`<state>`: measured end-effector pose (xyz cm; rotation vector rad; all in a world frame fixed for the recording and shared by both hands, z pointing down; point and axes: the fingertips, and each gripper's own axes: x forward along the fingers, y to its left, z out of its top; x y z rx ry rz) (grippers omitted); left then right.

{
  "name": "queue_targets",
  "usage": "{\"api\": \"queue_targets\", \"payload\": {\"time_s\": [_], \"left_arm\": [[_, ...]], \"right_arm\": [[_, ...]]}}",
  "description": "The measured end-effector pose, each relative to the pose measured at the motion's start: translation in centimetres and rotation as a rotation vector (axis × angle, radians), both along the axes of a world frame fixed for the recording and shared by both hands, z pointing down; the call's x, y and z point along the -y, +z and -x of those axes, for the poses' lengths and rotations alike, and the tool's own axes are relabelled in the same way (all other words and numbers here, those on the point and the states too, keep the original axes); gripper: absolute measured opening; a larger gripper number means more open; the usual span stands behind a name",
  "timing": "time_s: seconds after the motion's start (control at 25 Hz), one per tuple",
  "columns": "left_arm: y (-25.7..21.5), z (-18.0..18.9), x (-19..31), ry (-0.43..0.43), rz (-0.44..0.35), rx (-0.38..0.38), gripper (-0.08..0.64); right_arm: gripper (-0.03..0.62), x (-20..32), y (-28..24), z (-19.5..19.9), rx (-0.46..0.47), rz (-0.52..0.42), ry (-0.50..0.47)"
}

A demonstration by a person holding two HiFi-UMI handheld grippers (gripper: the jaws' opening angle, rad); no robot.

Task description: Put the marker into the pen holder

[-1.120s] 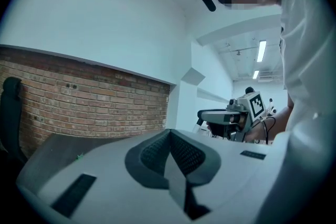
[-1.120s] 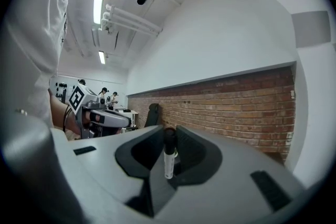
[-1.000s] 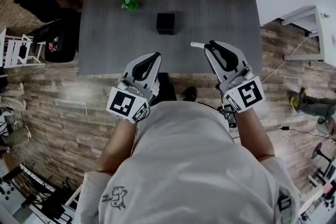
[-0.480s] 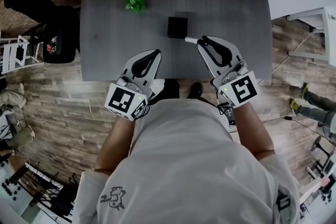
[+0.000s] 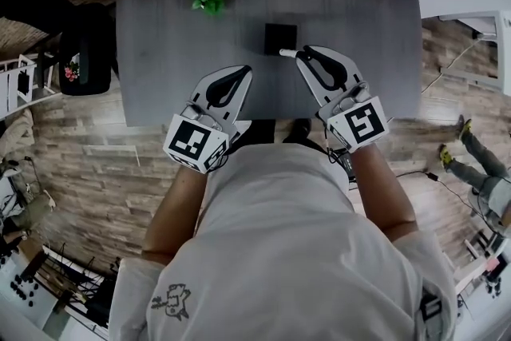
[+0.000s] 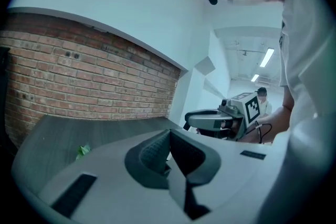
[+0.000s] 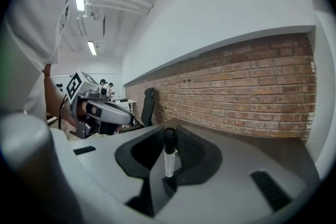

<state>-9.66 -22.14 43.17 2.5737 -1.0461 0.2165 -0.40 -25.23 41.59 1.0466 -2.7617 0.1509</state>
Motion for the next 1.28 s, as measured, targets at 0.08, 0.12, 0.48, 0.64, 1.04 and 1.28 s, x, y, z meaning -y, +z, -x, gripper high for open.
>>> {"api": "queue_targets", "payload": {"time_s": [0.08, 0.12, 0.48, 0.64, 1.04, 1.28], "left_arm": [[0.8, 0.1, 0.3, 0.014, 0.014, 0.002, 0.012], [1.2, 0.0, 0.5, 0.020, 0.021, 0.003, 0.012], [3.4, -0.1, 2.8, 0.076, 0.062, 0.011, 0.012], [4.0, -0.4, 2.8, 0.096, 0.076, 0.006, 0.012], [5.5, -0.1, 2.8, 0.105, 0.108, 0.002, 0.012], [5.6, -0.3, 2.4, 0.106, 0.113, 0.002, 0.012]], "right_arm": [[0.078, 0.5, 1.0, 0.1, -0.014, 0.009, 0.005], [0.077, 0.7, 1.5, 0.1, -0.022, 0.016, 0.009], [0.078, 1.8, 6.7, 0.7, -0.118, 0.080, 0.017], [0.078, 1.7, 9.6, 0.2, -0.133, 0.126, 0.047], [0.080, 1.5, 14.6, -0.5, -0.192, 0.205, 0.069], [0.083, 0.7, 16.2, -1.3, -0.215, 0.236, 0.092]]}}
